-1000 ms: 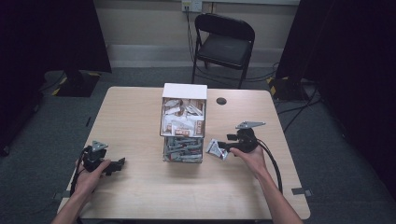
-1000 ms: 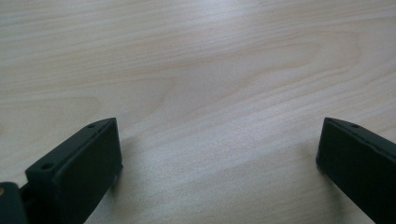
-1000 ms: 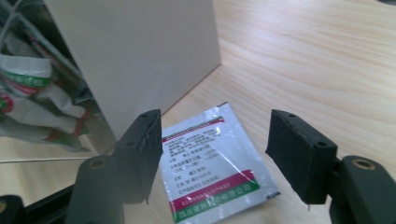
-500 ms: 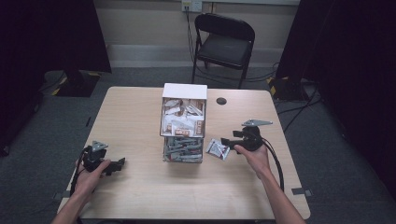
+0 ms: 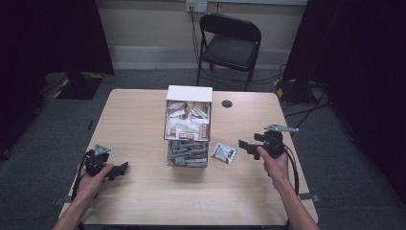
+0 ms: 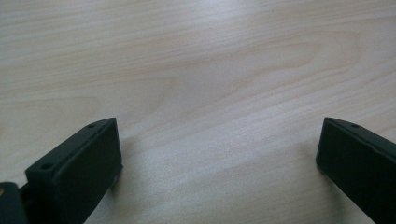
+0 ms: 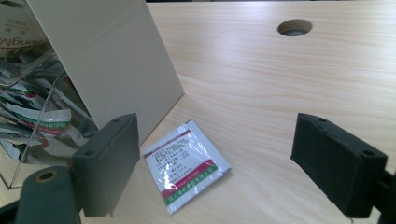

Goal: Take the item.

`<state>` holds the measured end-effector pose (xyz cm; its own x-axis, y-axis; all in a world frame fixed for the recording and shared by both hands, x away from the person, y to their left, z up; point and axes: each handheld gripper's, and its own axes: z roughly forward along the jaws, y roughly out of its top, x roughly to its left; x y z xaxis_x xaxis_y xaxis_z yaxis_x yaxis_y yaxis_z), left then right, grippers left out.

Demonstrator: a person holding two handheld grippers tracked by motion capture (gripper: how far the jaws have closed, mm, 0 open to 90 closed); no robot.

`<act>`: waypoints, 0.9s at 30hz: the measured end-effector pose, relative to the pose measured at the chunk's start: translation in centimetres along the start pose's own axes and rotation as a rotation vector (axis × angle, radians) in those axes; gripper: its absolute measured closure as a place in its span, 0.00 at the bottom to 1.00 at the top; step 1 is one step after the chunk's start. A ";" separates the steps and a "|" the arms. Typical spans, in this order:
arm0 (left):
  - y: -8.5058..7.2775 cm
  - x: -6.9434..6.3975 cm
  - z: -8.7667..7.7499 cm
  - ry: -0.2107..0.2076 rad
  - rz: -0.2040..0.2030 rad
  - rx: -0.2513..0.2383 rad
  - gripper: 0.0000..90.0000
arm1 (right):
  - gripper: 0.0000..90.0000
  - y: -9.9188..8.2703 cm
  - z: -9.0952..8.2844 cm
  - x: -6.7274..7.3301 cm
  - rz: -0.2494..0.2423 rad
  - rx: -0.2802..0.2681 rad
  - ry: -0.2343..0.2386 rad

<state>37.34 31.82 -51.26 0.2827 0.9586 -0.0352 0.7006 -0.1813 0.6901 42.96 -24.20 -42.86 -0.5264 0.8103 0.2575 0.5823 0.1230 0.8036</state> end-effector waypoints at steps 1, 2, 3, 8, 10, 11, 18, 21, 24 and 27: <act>0.0 0.0 0.0 0.000 0.000 0.000 0.00 | 0.16 -0.1 -0.8 -0.1 0.007 -0.001 -0.011; 0.0 0.0 0.0 0.000 0.001 0.000 0.00 | 0.16 -0.1 -0.8 -0.1 0.007 -0.001 -0.011; 0.0 0.0 0.0 0.000 0.000 0.000 0.00 | 0.16 -0.3 -1.5 -0.2 0.015 -0.004 -0.021; 0.0 0.0 0.0 0.000 0.003 0.000 0.00 | 0.16 -1.0 -3.3 -0.8 0.040 -0.030 -0.059; 0.0 0.0 0.0 0.000 0.002 0.000 0.00 | 0.16 -1.4 -3.9 -1.1 0.047 -0.036 -0.071; 0.0 0.0 0.0 0.000 0.002 0.000 0.00 | 0.16 -1.6 -4.1 -1.2 0.048 -0.032 -0.079; 0.0 0.0 0.0 0.000 0.003 0.001 0.00 | 0.16 -3.3 -5.5 -2.0 0.034 0.031 -0.150; 0.0 0.0 0.0 0.000 0.002 0.000 0.00 | 0.17 -4.1 -5.9 -2.4 0.037 0.056 -0.203; 0.0 0.0 0.0 0.000 0.003 0.001 0.00 | 0.17 -4.9 -6.2 -2.9 0.027 0.080 -0.247; 0.0 0.0 0.0 0.000 0.003 0.001 0.00 | 0.17 -5.6 -6.3 -3.3 0.019 0.094 -0.277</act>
<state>37.35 31.83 -51.26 0.2845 0.9581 -0.0334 0.7003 -0.1839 0.6897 37.57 -31.14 -44.82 -0.3337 0.9368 0.1052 0.6523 0.1489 0.7432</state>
